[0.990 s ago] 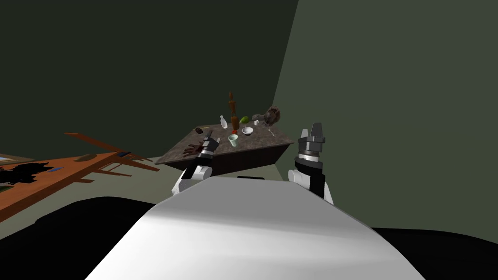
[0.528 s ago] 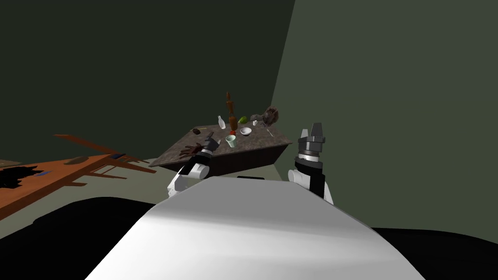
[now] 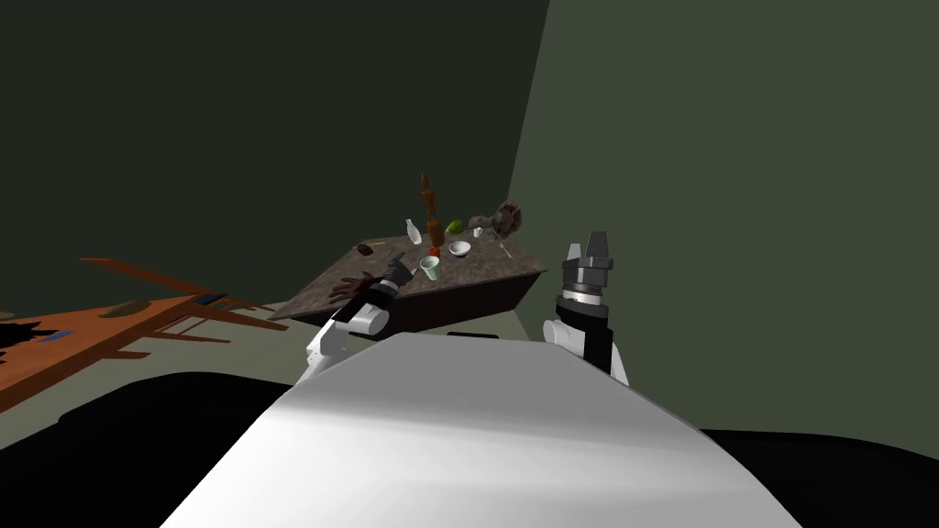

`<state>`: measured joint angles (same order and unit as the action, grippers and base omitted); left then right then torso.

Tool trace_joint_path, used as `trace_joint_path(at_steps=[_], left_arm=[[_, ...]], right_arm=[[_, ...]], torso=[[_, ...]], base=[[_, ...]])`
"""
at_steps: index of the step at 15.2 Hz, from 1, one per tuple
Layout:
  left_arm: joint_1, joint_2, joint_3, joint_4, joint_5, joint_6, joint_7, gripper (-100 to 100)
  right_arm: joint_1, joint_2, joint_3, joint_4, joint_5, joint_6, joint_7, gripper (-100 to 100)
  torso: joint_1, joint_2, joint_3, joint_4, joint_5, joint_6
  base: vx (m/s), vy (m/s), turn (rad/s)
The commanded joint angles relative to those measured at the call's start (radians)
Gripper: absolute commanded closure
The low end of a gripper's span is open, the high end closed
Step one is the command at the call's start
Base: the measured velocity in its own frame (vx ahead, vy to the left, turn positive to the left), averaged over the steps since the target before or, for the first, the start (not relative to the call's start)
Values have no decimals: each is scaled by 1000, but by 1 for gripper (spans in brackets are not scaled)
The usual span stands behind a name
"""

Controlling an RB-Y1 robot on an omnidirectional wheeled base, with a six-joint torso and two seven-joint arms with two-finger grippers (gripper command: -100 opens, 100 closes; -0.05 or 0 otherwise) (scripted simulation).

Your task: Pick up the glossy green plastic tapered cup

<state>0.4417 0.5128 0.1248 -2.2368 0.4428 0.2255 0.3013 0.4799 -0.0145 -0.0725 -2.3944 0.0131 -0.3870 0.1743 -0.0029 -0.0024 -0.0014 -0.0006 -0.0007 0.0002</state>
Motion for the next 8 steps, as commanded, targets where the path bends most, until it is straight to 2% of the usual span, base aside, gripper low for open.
trace_joint_path(at_steps=[1, 2, 3, 5, 6, 8], left_arm=[[-7, 24, 7, 7, 21, 50, 31, -100], [-7, 24, 7, 7, 21, 58, 31, -100], [-15, 59, 18, 16, 52, 87, 70, -100], [-15, 59, 18, 16, 52, 118, 70, -100], [-23, 93, 30, 24, 83, 142, 111, -100], [-23, 93, 30, 24, 83, 179, 111, -100]], right_arm=[[0, 0, 0, 0, 0, 0, 0, 0], [0, 0, 0, 0, 0, 0, 0, 0], [0, 0, 0, 0, 0, 0, 0, 0], [0, 0, 0, 0, 0, 0, 0, 0], [0, 0, 0, 0, 0, 0, 0, 0], [0, 0, 0, 0, 0, 0, 0, 0]], torso=[[0, 0, 0, 0, 0, 0], [0, 0, 0, 0, 0, 0], [0, 0, 0, 0, 0, 0], [-1, 0, 0, 0, 0, 0], [0, 0, 0, 0, 0, 0], [0, 0, 0, 0, 0, 0]], base=[[38, -49, -34], [28, -36, -9], [30, -41, -27], [29, -46, -23], [36, -44, -37], [36, -39, -23]])
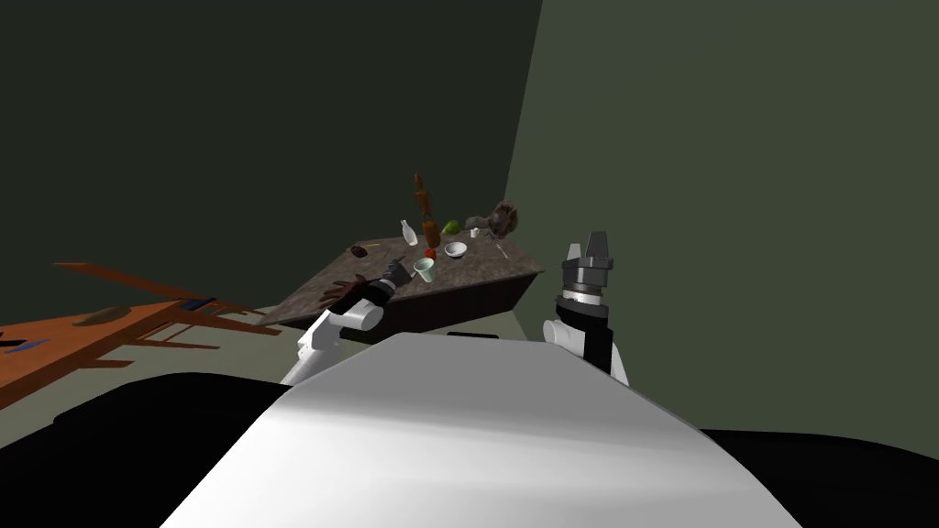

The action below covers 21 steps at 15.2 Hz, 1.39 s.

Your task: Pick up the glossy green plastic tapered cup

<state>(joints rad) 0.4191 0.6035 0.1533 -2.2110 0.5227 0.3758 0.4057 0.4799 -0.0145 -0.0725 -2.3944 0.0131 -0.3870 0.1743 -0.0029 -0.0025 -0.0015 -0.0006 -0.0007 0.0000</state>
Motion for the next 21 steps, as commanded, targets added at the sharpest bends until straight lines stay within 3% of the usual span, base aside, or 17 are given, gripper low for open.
trace_joint_path(at_steps=[1, 2, 4, 5, 7, 8, 10, 11, 13, 14, 16, 17, 19, 20, 21], left_arm=[[0, 3, 1, -1, 3, 28, 6, -100], [-8, 37, 13, 7, 34, 67, 47, -100], [-8, 37, 13, 7, 34, 90, 47, -100], [-16, 71, 24, 16, 65, 126, 88, -100], [-16, 71, 24, 16, 65, 151, 88, -100], [-24, 104, 36, 25, 97, 182, 129, -100], [-24, 104, 36, 25, 97, 213, 129, -100], [-32, 136, 47, 34, 128, 240, 169, -100], [-32, 136, 47, 34, 128, 274, 169, -100], [-40, 168, 59, 43, 159, 299, 210, -100], [-40, 168, 59, 43, 159, 335, 210, -100], [-48, 200, 70, 52, 189, 362, 250, -100], [-48, 200, 70, 52, 189, 395, 250, -100], [-56, 230, 81, 61, 219, 422, 289, -100], [-56, 230, 81, 61, 219, 441, 289, -100]], right_arm=[[0, 0, 0, 0, 0, 0, 0, 0], [0, 0, 0, 0, 0, 0, 0, 0], [0, 0, 0, 0, 0, 0, 0, 0], [0, 0, 0, 0, 0, 0, 0, 0], [0, 0, 0, 0, 0, 0, 0, 0], [0, 0, 0, 0, 0, 0, 0, 0], [0, 0, 0, 0, 0, 0, 0, 0], [0, 0, 0, 0, 0, 0, 0, 0], [0, 0, 0, 0, 0, 0, 0, 0], [0, 0, 0, 0, 0, 0, 0, 0], [0, 0, 0, 0, 0, 0, 0, 0], [0, 0, 0, 0, 0, 0, 0, 0], [0, 0, 0, 0, 0, 0, 0, 0], [0, 0, 0, 0, 0, 0, 0, 0], [0, 0, 0, 0, 0, 0, 0, 0]], torso=[[0, 0, 0, 0, 0, 0], [1, 1, 0, 0, 0, 0], [0, 1, 0, 0, 0, 0], [0, 1, 0, 0, 0, 0], [0, 0, 0, 0, 0, 0], [0, 0, 0, 0, 0, 0], [-1, 0, 0, 0, 0, 0], [-1, 0, 0, 0, 0, 0], [0, 0, 0, 0, 0, 0], [0, 0, 0, 0, 0, 0], [-1, 0, 0, 0, 0, 0], [0, 0, 0, 0, 0, 0], [0, 0, 0, 0, 0, 0], [0, 0, 0, 0, 0, 0], [0, 0, 0, 0, 0, 0]], base=[[15, -19, 2], [21, -39, -31], [26, -40, -25], [37, -36, -34], [33, -42, -25], [41, -47, -32], [34, -47, -23], [33, -40, -33], [32, -40, -24], [38, -42, -35], [38, -43, -24], [33, -40, -35], [30, -40, -22], [31, -46, -30], [35, -52, -37]])
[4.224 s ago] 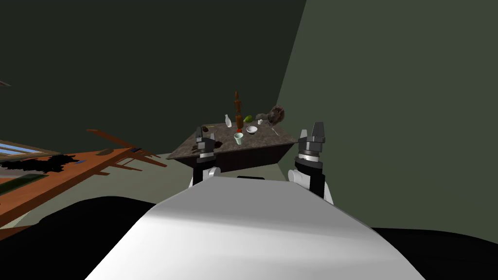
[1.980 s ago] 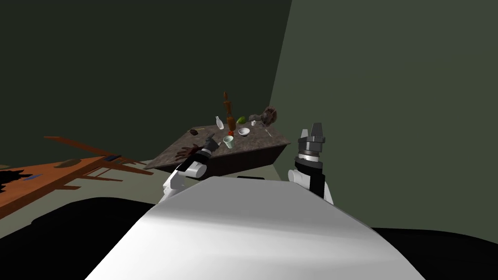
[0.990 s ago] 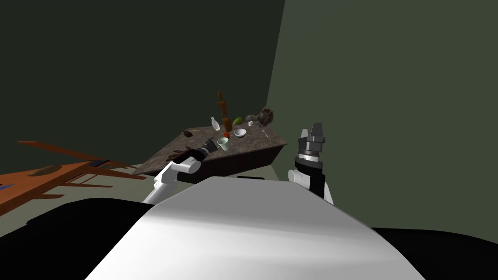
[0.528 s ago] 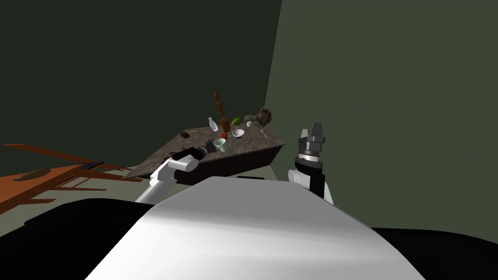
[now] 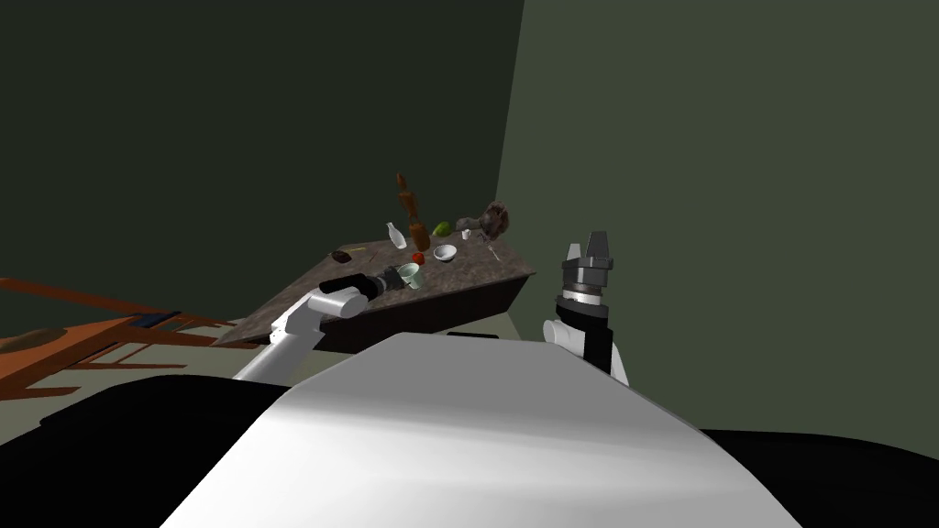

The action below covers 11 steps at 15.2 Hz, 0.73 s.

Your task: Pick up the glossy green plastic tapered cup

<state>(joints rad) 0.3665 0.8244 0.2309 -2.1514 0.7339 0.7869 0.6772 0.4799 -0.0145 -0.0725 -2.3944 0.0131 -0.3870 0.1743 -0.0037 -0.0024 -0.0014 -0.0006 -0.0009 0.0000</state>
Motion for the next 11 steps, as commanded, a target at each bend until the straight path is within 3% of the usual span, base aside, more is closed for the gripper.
trace_joint_path(at_steps=[1, 2, 4, 5, 7, 8, 10, 11], left_arm=[[-3, 9, 3, 1, 8, 43, 17, -100], [-11, 38, 14, 10, 37, 69, 56, -100], [-11, 38, 14, 10, 37, 101, 56, -100], [-18, 66, 25, 19, 66, 130, 93, -100], [-18, 66, 25, 19, 66, 157, 93, -100], [-25, 94, 35, 27, 94, 188, 129, -100], [-25, 94, 35, 27, 94, 212, 129, -100], [-32, 119, 45, 35, 120, 243, 164, -100]], right_arm=[[0, 0, 0, 0, 0, 0, 0, 0], [0, 0, 0, 0, 0, 0, 0, 0], [0, 0, 0, 0, 0, 0, 0, 0], [0, 0, 0, 0, 0, 0, 0, 0], [0, 0, 0, 0, 0, 0, 0, 0], [0, 0, 0, 0, 0, 0, 0, 0], [0, 0, 0, 0, 0, 0, 0, 0], [0, 0, 0, 0, 0, 0, 0, 0]], torso=[[0, 0, 0, 0, 0, 0], [0, 0, 0, 0, 0, 0], [0, 0, 0, 0, 0, 0], [1, 0, 0, 0, 0, 0], [0, 0, 0, 0, 0, 0], [1, 0, 0, 0, 0, 0], [1, 0, 0, 0, 0, 0], [1, 0, 0, 0, 0, 0]], base=[[29, -36, -10], [34, -47, -30], [38, -37, -24], [38, -39, -28], [33, -37, -22], [34, -39, -30], [35, -34, -21], [26, -39, -32]])
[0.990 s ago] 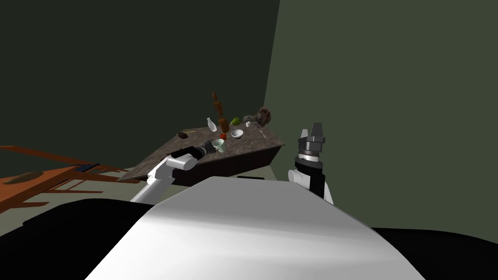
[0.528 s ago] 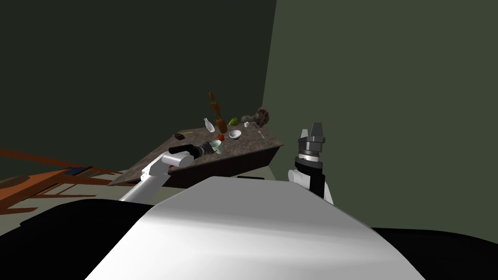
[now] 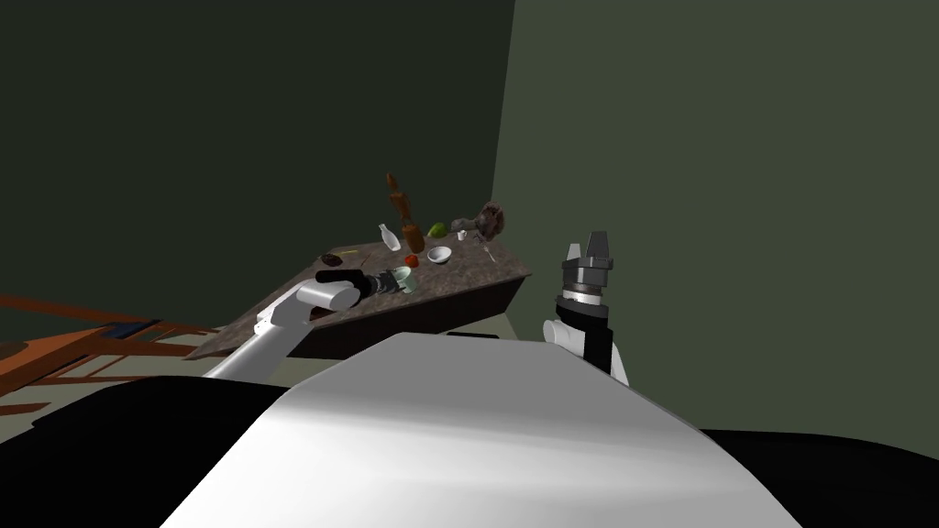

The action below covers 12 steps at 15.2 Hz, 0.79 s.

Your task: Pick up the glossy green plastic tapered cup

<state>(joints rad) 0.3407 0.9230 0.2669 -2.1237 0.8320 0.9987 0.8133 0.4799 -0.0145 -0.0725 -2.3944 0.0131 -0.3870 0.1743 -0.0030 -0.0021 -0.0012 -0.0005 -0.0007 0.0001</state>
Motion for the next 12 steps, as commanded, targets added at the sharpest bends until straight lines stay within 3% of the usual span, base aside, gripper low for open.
trace_joint_path(at_steps=[1, 2, 5, 7, 10, 12], left_arm=[[-7, 21, 9, 7, 22, 50, 28, -100], [-7, 21, 9, 7, 22, 53, 28, -100], [-20, 69, 27, 23, 72, 127, 93, -100], [-20, 69, 27, 23, 72, 151, 93, -100], [-31, 111, 43, 37, 116, 221, 151, -100], [-31, 111, 43, 37, 116, 239, 151, -100]], right_arm=[[0, 0, 0, 0, 0, 0, 0, 0], [0, 0, 0, 0, 0, 0, 0, 0], [0, 0, 0, 0, 0, 0, 0, 0], [0, 0, 0, 0, 0, 0, 0, 0], [0, 0, 0, 0, 0, 0, 0, 0], [0, 0, 0, 0, 0, 0, 0, 0]], torso=[[0, 0, 0, 0, 0, 0], [0, 0, 0, 0, 0, 0], [0, 0, 0, 0, 0, 0], [-1, 0, 0, 0, 0, 0], [0, 0, 0, 0, 0, 0], [0, 0, 0, 0, 0, 0]], base=[[27, -41, -30], [20, -31, -7], [37, -41, -31], [32, -43, -17], [34, -35, -25], [30, -31, -19]])
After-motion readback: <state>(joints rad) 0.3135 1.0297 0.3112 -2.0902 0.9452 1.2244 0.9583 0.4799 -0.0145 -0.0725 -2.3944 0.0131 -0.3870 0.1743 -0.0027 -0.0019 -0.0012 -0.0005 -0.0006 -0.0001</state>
